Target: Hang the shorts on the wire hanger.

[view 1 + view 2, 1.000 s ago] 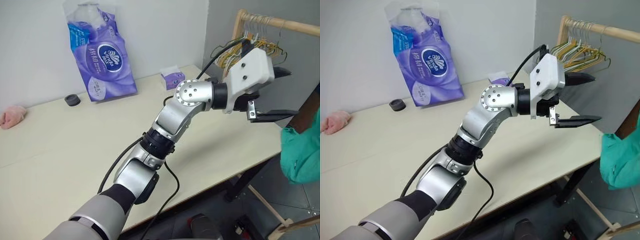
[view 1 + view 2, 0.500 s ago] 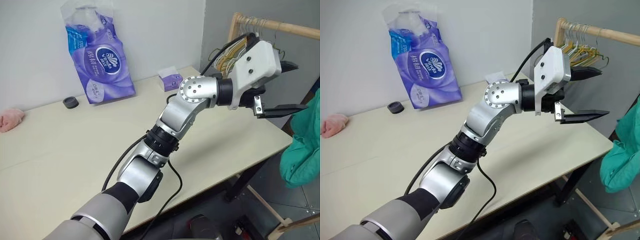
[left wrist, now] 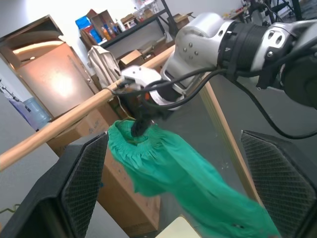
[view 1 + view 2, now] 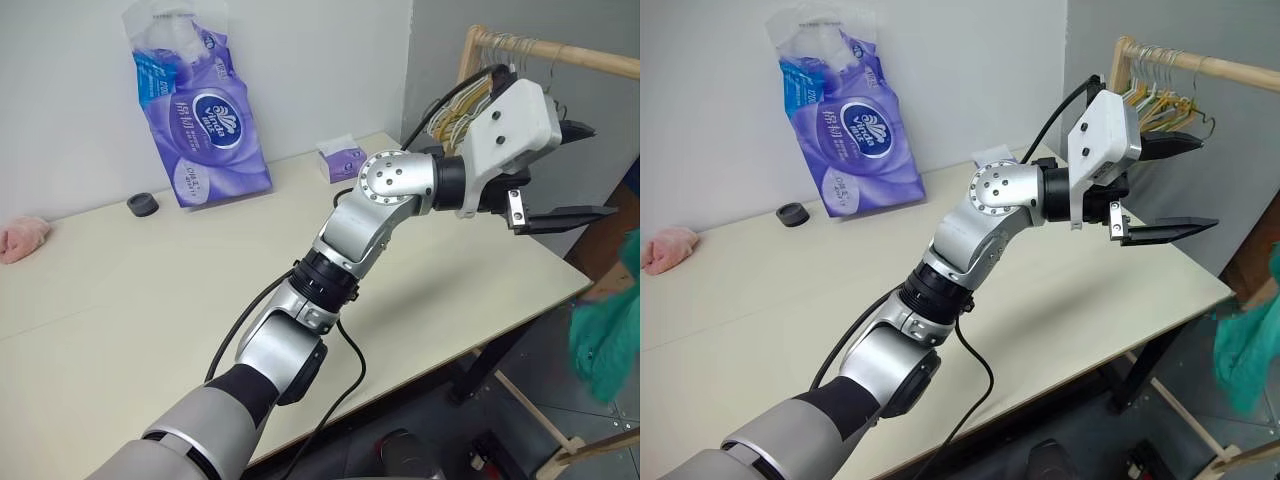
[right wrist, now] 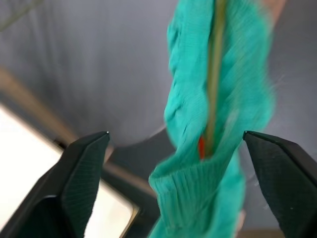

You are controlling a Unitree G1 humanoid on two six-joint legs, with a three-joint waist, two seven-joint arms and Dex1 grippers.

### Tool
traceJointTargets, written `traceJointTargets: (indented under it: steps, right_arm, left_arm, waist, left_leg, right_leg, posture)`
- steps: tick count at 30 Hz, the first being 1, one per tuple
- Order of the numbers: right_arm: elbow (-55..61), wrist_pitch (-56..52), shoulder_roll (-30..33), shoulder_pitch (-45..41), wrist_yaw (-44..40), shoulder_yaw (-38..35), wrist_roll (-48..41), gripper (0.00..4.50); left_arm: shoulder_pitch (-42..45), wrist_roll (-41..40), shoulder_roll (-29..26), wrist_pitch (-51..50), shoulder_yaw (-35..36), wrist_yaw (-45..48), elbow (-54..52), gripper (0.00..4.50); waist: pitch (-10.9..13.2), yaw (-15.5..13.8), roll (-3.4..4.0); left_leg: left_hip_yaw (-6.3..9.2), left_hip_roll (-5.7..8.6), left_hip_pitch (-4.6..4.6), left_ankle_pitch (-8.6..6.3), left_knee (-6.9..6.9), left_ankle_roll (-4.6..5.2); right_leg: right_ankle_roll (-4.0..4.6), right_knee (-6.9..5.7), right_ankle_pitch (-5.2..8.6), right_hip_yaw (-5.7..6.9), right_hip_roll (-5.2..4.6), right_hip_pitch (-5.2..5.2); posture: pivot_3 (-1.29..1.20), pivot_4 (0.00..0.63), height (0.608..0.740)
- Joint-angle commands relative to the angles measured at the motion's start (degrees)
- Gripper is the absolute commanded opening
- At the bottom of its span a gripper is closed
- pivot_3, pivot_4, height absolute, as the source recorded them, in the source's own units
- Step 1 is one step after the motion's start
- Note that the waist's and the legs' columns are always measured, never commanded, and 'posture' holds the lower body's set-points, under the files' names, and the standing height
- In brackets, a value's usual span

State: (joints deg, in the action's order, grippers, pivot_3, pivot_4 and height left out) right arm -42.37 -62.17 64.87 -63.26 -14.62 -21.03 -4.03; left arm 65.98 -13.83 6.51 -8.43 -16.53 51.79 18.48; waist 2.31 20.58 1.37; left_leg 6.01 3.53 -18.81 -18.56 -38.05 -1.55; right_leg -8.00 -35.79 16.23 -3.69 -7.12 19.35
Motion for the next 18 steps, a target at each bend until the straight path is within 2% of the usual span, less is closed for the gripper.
traceJointTargets:
  steps: [1,5,9,13,15,18]
  right_arm:
    - [19.7,1.7,-3.3,8.6,2.7,-2.5,-0.1,4.46]
    - [41.7,8.4,-9.1,22.9,3.5,-3.6,0.6,4.46]
    - [62.8,25.7,-20.2,40.2,1.1,3.4,0.1,4.46]
    - [68.6,32.6,-29.6,46.6,-1.3,8.1,-2.9,4.46]
    - [68.9,34.7,-33.7,48.6,-3.0,11.3,-4.6,4.46]
    - [65.7,38.7,-40.6,50.1,-7.1,18.4,-7.5,4.46]
  left_arm:
    - [0.0,-0.7,-0.6,-0.9,1.5,-0.2,-1.6,4.5]
    - [-3.6,-1.8,-3.1,-5.2,1.7,0.4,-4.3,4.5]
    - [-15.4,-0.9,-13.1,-14.0,3.5,-1.8,-10.7,4.5]
    - [-24.2,3.6,-17.9,-18.7,7.7,-14.4,-13.7,4.5]
    - [-28.7,4.4,-17.8,-22.1,12.7,-23.1,-15.2,4.5]
    - [-39.7,12.0,-18.4,-21.3,17.9,-38.2,-19.6,4.5]
  waist:
    - [0.0,-0.1,0.0]
    - [0.0,-0.1,0.05]
    - [-0.3,0.3,0.0]
    - [-0.4,-0.3,0.05]
    - [-0.4,-1.7,-0.56]
    - [-0.9,-3.4,-1.17]
  left_leg:
    - [0.03,-0.03,0.0,0.0,0.0,0.0]
    - [0.14,-0.1,-0.01,0.02,-0.05,-0.04]
    - [0.33,-0.21,0.05,0.1,-0.05,-0.17]
    - [0.44,-0.1,0.02,0.12,-0.25,-0.19]
    - [0.54,-0.01,-0.15,0.11,-0.49,-0.18]
    - [0.85,0.0,-0.2,0.03,-0.59,-0.24]
  right_leg:
    - [-0.02,0.0,-0.01,0.0,0.0,0.0]
    - [-0.09,-0.05,-0.02,-0.08,-0.01,0.03]
    - [-0.1,-0.17,-0.02,-0.11,0.08,0.1]
    - [0.16,-0.34,-0.22,-0.13,0.02,0.29]
    - [0.14,-0.36,-0.3,-0.11,-0.04,0.35]
    - [0.2,-0.3,-0.34,0.0,0.02,0.4]
  posture:
    - [-0.35,0.001,0.74]
    - [-0.34,0.0,0.74]
    - [-0.33,0.0,0.74]
    - [-0.29,0.0,0.74]
    - [-0.28,0.0,0.74]
    - [-0.22,0.0,0.74]
